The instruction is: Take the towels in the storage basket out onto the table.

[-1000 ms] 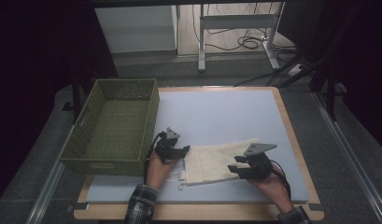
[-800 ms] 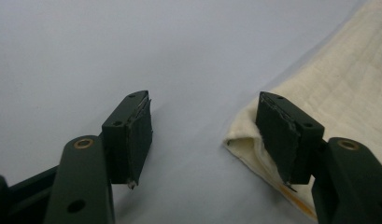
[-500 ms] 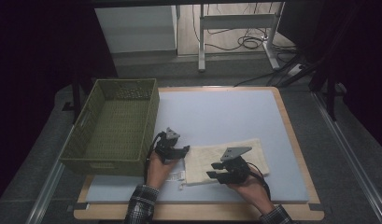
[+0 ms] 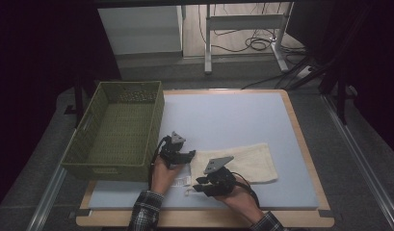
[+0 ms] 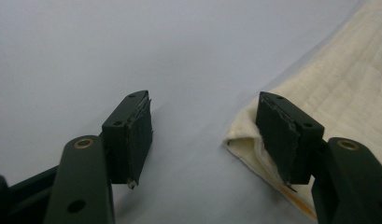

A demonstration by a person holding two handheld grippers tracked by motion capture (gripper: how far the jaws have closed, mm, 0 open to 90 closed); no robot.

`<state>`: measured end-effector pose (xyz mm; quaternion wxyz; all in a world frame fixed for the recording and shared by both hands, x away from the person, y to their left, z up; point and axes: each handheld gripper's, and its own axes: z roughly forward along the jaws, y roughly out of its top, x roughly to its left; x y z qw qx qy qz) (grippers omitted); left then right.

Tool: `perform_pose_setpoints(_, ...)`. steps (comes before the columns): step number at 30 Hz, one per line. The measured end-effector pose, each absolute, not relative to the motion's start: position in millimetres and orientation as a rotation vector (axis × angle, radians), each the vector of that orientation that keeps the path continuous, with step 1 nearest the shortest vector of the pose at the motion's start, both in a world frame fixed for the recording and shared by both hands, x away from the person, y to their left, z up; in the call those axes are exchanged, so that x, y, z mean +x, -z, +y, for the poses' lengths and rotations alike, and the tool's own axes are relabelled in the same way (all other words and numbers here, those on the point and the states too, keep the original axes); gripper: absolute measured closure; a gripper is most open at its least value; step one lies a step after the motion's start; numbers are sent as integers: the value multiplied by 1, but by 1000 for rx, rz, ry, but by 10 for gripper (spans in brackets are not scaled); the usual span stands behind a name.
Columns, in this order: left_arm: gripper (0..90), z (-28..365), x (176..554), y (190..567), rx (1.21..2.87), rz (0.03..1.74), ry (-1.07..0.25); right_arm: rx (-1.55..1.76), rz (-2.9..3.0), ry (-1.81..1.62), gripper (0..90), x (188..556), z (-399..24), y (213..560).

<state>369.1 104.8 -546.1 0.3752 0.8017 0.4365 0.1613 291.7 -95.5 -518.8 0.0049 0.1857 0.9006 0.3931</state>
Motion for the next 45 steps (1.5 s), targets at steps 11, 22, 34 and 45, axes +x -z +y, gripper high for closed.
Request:
perform_pose_setpoints(11, 447, 103, 367, 545, 2067, 1081, -419, 532, 2722, -1080, 764, 284, -76, 532)
perform_pose_setpoints(22, 874, 96, 363, 539, 2074, 1016, -346, 600, 2734, -1160, 850, 286, -80, 526)
perform_pose_setpoints(34, 869, 79, 366, 502, 2025, 935, -374, 614, 2655, -1276, 849, 285, -103, 495)
perform_pose_setpoints(45, 867, 37, 385, 494, 2046, 859, -361, 752, 2563, -1287, 849, 292, -160, 487)
